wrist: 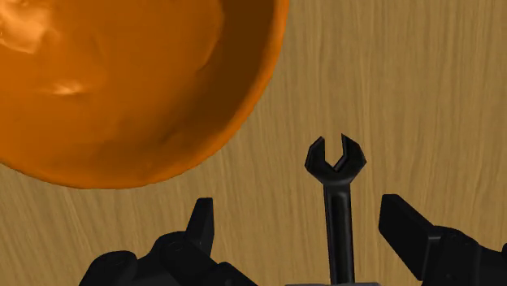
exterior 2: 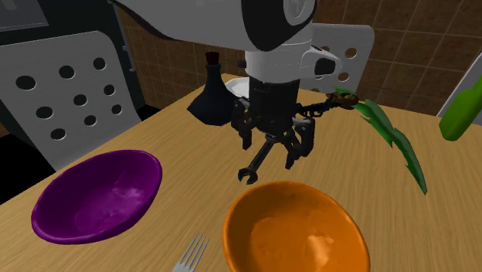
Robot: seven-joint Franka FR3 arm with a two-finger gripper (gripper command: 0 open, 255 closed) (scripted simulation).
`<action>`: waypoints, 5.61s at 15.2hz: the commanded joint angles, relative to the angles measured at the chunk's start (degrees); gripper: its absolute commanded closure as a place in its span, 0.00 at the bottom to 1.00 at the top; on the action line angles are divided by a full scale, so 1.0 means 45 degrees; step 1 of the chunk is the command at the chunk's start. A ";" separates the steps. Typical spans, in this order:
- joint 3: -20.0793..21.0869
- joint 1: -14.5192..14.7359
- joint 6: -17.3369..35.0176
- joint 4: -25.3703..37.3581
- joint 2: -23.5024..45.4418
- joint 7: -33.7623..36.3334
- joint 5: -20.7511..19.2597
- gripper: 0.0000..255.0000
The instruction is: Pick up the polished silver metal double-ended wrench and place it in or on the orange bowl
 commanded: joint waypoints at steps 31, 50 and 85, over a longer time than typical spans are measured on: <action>0.0401 0.0959 0.1395 0.2065 0.3613 0.0248 -0.1485 1.00; 0.0557 0.0969 -0.1349 0.4105 0.2859 0.0026 -0.1123 1.00; -0.1803 -0.1305 -0.1134 -0.3422 -0.4766 -0.5138 0.0807 1.00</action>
